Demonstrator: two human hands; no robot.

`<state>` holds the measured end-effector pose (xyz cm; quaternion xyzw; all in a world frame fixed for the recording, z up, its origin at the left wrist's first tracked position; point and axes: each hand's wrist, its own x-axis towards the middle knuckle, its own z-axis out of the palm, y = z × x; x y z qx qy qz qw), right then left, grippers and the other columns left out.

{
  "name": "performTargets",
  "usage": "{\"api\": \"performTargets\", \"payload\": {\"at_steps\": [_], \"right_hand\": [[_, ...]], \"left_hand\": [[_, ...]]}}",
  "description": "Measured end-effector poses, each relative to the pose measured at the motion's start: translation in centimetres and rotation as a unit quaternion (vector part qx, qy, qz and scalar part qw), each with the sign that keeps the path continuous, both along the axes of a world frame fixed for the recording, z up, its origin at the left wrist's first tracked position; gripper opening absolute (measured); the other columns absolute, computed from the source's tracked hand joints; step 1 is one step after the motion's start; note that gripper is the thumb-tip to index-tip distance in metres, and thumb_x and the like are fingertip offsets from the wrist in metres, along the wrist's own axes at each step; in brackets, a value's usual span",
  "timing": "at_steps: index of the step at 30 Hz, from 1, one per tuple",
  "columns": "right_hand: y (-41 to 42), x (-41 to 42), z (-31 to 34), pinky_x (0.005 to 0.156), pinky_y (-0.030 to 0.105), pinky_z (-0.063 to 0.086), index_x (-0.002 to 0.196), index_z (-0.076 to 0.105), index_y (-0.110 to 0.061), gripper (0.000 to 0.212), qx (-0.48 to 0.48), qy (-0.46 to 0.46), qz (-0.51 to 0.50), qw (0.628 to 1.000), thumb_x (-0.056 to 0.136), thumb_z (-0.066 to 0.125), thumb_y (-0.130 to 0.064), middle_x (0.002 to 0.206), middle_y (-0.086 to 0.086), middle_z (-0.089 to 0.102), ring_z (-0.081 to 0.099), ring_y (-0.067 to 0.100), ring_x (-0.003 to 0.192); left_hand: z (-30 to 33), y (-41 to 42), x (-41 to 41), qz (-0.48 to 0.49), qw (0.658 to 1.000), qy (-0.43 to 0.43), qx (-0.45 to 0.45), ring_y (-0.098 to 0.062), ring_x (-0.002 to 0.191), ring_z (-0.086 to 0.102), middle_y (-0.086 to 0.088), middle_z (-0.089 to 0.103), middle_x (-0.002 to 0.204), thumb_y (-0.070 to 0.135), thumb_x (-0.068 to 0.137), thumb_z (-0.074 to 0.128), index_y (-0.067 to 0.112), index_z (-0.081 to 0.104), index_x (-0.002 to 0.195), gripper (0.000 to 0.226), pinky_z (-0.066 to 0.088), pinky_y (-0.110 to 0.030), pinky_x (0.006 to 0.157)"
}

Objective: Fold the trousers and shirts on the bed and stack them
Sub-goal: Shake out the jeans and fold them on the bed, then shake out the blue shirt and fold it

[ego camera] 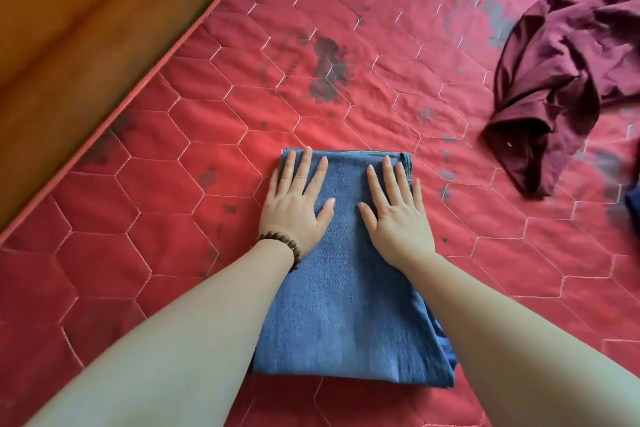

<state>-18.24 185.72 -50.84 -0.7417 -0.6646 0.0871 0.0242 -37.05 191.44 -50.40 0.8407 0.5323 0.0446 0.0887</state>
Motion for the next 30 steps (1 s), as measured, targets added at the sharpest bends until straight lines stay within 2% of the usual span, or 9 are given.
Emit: {"api": "performTargets", "payload": {"at_steps": [5, 10, 14, 20, 24, 30], "right_hand": [[-6.1, -0.5, 1.6, 0.119, 0.04, -0.009, 0.152, -0.007, -0.019, 0.067, -0.066, -0.007, -0.029, 0.997, 0.099, 0.022, -0.049, 0.157, -0.002, -0.019, -0.021, 0.011, 0.143], [-12.6, -1.6, 6.9, 0.119, 0.038, -0.005, 0.153, 0.004, -0.016, 0.064, -0.112, 0.031, -0.074, 0.99, 0.101, 0.025, -0.045, 0.161, 0.0, -0.005, -0.007, 0.015, 0.148], [-16.4, -1.7, 14.7, 0.12, 0.039, 0.002, 0.152, 0.015, -0.015, 0.06, -0.072, 0.066, -0.143, 0.985, 0.101, 0.032, -0.041, 0.161, 0.002, 0.004, 0.004, 0.018, 0.148], [-24.3, -0.6, 26.7, 0.119, 0.039, 0.004, 0.149, 0.029, -0.013, 0.055, 0.002, 0.104, -0.269, 0.957, 0.101, 0.037, -0.038, 0.158, 0.008, 0.019, 0.013, 0.021, 0.147], [-30.9, -0.1, 31.8, 0.12, 0.04, 0.005, 0.148, 0.032, -0.014, 0.053, 0.01, 0.121, -0.34, 0.932, 0.1, 0.039, -0.037, 0.158, 0.007, 0.02, 0.015, 0.022, 0.146], [-43.5, 1.6, 38.0, 0.119, 0.044, 0.013, 0.146, 0.036, -0.014, 0.052, 0.04, 0.111, -0.453, 0.884, 0.098, 0.045, -0.033, 0.157, 0.01, 0.022, 0.023, 0.027, 0.143]], "left_hand": [[1.4, -5.3, -1.6, 0.03, 0.997, 0.036, -0.066, -0.018, 0.147, -0.01, -0.005, -0.013, 0.16, 0.053, 0.094, 0.029, 0.019, -0.005, 0.152, 0.075, -0.001, -0.038, 0.12], [6.3, -11.3, -3.1, 0.026, 0.988, 0.073, -0.134, -0.017, 0.148, -0.003, -0.005, -0.003, 0.161, 0.054, 0.095, 0.027, 0.018, 0.001, 0.153, 0.073, 0.0, -0.039, 0.119], [13.5, -14.0, -2.8, 0.012, 0.993, 0.038, -0.114, -0.015, 0.147, 0.002, -0.003, 0.007, 0.161, 0.054, 0.094, 0.03, 0.02, 0.009, 0.153, 0.071, 0.003, -0.039, 0.119], [24.3, -18.7, 0.7, -0.064, 0.993, -0.008, -0.095, -0.015, 0.147, 0.003, -0.003, 0.011, 0.16, 0.055, 0.094, 0.03, 0.02, 0.01, 0.152, 0.071, 0.001, -0.041, 0.119], [29.3, -22.2, 2.5, -0.118, 0.987, -0.014, -0.105, -0.017, 0.147, 0.006, -0.004, 0.016, 0.159, 0.055, 0.094, 0.03, 0.022, 0.008, 0.153, 0.07, 0.001, -0.042, 0.119], [36.0, -30.0, 6.4, -0.211, 0.972, -0.016, -0.105, -0.019, 0.147, 0.004, -0.003, 0.012, 0.16, 0.054, 0.094, 0.03, 0.024, 0.006, 0.153, 0.07, 0.002, -0.045, 0.119]]}}
